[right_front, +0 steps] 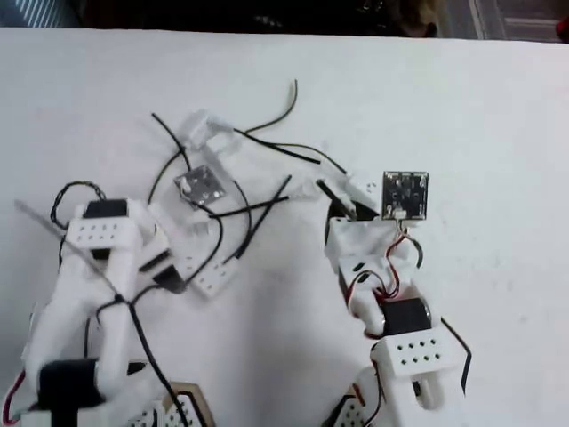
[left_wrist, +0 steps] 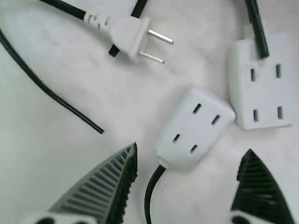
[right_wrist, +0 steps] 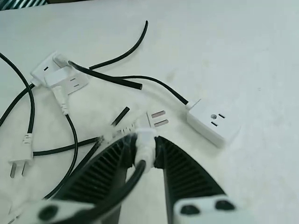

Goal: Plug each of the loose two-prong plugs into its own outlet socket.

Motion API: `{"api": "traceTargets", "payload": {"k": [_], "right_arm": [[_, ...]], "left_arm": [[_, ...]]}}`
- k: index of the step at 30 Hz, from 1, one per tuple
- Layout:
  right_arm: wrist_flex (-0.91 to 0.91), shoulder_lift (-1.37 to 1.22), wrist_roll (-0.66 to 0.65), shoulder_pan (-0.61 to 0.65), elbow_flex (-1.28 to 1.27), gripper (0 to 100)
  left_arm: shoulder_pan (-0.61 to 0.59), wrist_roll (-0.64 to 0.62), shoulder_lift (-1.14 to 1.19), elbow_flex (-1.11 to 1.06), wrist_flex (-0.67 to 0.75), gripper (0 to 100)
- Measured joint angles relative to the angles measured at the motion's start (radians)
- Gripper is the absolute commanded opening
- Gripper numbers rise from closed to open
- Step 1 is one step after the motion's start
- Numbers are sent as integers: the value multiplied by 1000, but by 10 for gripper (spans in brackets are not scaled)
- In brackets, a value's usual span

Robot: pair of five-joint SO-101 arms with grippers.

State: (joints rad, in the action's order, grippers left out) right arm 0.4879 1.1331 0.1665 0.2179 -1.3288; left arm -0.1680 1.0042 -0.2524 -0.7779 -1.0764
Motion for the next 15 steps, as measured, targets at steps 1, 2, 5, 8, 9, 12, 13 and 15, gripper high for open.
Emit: {"api": "traceTargets", "payload": {"k": [1,2,5,8,9,12,13,15], "right_arm": [[0,0,0,0,0,17],[0,0,0,0,0,17],[0,0,0,0,0,17],[0,0,0,0,0,17],[0,0,0,0,0,17],[0,0,0,0,0,17],[0,0,0,0,0,17],[0,0,0,0,0,17]], "left_arm": [[0,3,29,15,0,287],[0,3,55,28,0,286],[0,3,98,48,0,258],[-15,3,101,49,23,202],[-20,3,103,49,32,199],[-58,-29,104,49,57,237],[-80,-54,104,49,69,259],[-127,-91,104,49,92,311]]}}
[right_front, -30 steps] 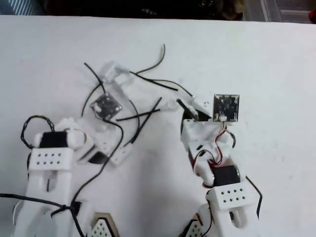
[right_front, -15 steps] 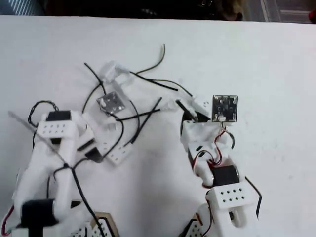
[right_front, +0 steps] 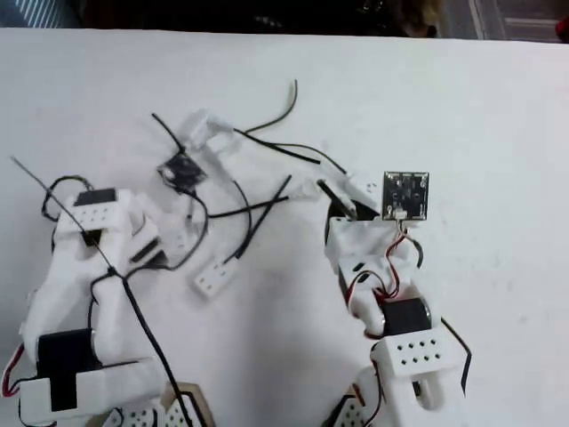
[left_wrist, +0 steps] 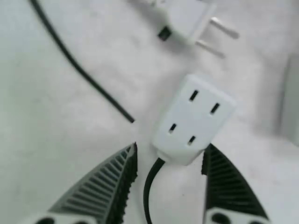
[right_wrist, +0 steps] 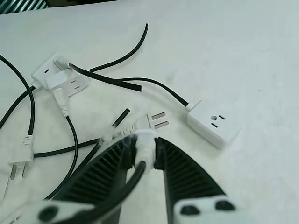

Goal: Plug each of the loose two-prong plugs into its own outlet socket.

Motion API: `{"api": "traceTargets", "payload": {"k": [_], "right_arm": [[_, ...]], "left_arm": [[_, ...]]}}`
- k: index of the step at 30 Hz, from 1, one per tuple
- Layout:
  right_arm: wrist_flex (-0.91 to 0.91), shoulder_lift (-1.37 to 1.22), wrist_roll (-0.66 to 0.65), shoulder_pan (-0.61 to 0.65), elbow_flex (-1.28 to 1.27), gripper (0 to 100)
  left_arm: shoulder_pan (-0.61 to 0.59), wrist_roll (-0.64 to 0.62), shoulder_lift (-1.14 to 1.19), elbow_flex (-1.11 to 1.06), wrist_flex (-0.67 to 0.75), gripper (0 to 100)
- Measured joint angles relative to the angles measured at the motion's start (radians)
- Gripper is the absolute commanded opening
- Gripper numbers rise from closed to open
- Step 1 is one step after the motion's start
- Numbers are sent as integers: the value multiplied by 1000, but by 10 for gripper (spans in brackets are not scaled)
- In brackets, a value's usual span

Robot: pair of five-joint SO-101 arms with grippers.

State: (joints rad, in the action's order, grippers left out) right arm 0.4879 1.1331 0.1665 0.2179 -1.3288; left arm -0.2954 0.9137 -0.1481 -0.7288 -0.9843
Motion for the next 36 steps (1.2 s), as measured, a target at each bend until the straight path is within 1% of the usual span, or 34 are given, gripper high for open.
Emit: {"api": "traceTargets", "payload": {"k": [2,8,13,17,22,25,29,32,36], "right_arm": [[0,0,-6,20,0,17],[94,0,-104,160,8,17],[193,-29,-147,276,114,17],[244,-170,-150,377,230,17],[249,-387,-150,509,347,17],[249,-494,-150,577,405,17],[249,-626,-150,624,474,17],[210,-707,-150,669,488,17],[163,-786,-150,692,488,17]], "left_arm": [[-46,-15,0,0,6,341],[-123,-23,0,0,9,335],[-173,-54,-71,-38,15,335],[-190,-149,-235,-150,25,335],[-192,-341,-459,-350,114,335],[-190,-425,-563,-459,152,335],[-190,-456,-660,-520,155,335],[-190,-460,-686,-528,158,335],[-190,-460,-687,-531,160,335]]}}
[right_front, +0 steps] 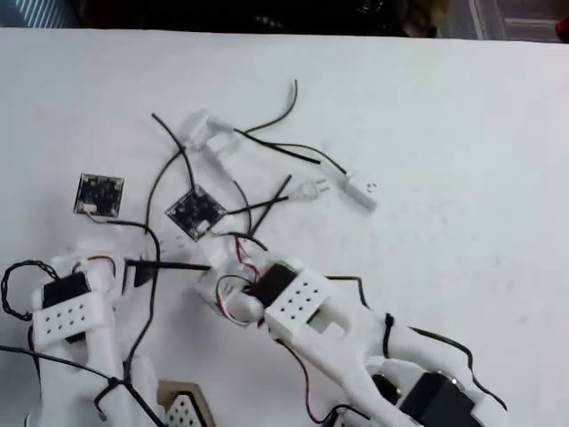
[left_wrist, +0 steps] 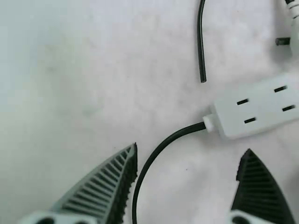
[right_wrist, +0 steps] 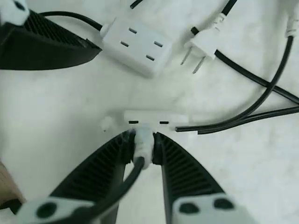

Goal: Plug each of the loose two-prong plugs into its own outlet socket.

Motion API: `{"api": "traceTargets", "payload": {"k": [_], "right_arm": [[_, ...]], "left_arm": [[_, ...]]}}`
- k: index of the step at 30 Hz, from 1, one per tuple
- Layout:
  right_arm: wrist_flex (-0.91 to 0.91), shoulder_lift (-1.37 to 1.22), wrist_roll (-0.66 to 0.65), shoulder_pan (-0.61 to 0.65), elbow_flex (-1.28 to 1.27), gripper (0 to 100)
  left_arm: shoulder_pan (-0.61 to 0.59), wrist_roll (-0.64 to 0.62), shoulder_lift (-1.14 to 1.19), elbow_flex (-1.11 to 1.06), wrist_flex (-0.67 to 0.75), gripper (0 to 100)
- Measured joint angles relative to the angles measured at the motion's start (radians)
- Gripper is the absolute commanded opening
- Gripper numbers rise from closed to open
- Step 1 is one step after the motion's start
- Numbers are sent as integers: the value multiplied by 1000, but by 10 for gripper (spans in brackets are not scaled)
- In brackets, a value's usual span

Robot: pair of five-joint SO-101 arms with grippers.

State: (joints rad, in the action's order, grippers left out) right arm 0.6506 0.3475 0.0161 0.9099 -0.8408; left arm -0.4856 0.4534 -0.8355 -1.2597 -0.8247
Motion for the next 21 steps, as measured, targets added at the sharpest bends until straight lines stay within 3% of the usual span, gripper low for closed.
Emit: {"api": "traceTargets", "payload": {"k": [21], "right_arm": [[-54,-78,0,49,18,17]], "left_arm": [[0,0,0,0,2,335]]}}
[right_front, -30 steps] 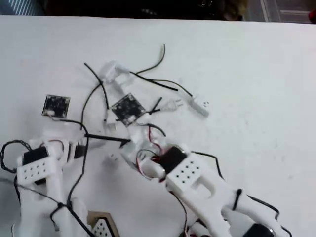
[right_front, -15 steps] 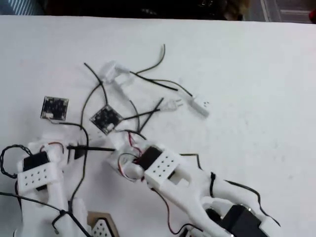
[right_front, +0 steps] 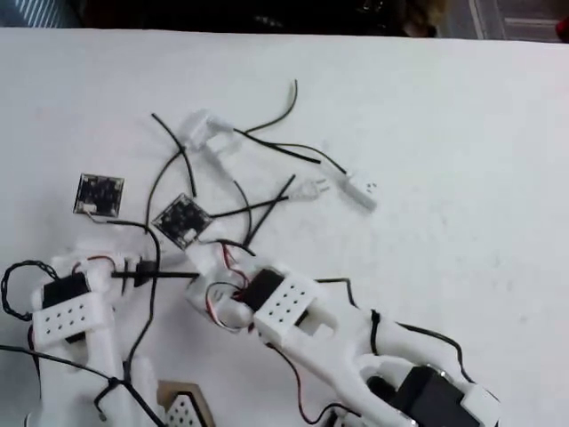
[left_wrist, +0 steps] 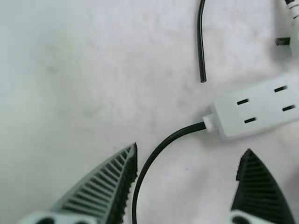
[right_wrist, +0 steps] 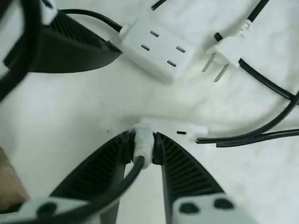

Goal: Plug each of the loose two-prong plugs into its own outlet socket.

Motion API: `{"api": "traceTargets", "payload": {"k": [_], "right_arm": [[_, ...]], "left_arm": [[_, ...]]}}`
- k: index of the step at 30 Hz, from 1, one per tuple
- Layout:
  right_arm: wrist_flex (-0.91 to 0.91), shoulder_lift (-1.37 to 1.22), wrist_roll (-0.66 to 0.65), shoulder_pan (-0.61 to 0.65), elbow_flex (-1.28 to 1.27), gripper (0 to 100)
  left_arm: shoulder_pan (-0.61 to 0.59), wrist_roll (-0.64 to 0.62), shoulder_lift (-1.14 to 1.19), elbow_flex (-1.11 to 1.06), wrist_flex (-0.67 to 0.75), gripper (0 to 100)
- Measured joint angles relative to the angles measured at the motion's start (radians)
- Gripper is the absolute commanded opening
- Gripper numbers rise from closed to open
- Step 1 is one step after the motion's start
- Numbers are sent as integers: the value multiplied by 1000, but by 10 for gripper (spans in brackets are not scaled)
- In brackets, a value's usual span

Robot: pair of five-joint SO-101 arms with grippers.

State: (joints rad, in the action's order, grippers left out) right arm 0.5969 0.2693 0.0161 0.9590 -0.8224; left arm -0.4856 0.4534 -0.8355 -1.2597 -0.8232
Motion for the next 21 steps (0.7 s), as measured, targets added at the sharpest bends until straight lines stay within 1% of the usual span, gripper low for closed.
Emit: {"api": "traceTargets", "payload": {"k": [9,15,21], "right_arm": [[-11,-61,2,0,29,17],[-3,-83,0,-46,23,17],[-3,-89,0,-52,23,18]], "left_arm": [[0,0,-9,-15,0,335],[0,0,-9,-15,0,335],[0,0,-9,-15,0,335]]}}
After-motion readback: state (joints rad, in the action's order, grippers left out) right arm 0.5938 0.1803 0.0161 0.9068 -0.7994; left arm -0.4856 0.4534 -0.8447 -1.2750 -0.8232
